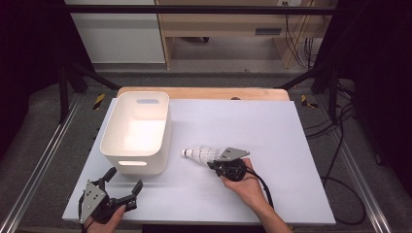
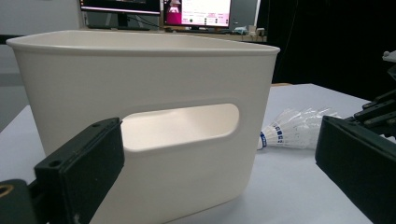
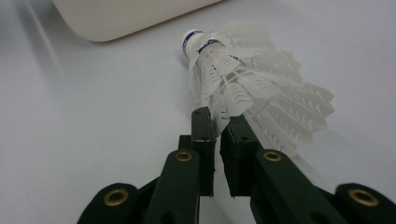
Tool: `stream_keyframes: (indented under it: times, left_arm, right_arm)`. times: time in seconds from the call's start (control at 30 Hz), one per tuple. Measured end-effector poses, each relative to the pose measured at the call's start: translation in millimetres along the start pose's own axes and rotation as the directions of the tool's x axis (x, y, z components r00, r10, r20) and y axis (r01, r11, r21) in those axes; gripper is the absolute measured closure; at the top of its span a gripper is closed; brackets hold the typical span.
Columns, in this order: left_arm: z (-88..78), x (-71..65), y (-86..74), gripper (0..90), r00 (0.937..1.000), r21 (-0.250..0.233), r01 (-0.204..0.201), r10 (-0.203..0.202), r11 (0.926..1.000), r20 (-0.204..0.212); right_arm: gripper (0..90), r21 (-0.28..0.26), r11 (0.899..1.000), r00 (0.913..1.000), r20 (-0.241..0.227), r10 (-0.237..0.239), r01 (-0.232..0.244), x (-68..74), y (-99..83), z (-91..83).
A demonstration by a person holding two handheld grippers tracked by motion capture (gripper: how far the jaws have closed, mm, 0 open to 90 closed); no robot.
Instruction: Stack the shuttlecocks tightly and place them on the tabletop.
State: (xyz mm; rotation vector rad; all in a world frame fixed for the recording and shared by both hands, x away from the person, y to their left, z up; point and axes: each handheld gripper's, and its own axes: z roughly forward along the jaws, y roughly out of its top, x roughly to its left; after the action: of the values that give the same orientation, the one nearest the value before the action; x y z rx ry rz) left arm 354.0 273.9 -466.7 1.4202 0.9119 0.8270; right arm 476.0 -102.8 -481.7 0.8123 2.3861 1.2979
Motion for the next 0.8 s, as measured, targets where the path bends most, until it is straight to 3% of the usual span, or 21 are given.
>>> stream_keyframes:
  times: [0.8]
  left_arm:
    - [0.3,-0.4,0.6,1.5,1.0,0.003,-0.006,0.006,1.0,0.005]
  right_arm:
    - [59.1,0.027,1.0,0.9996,0.025,0.016,-0.017,0.5,0.3,-1.3]
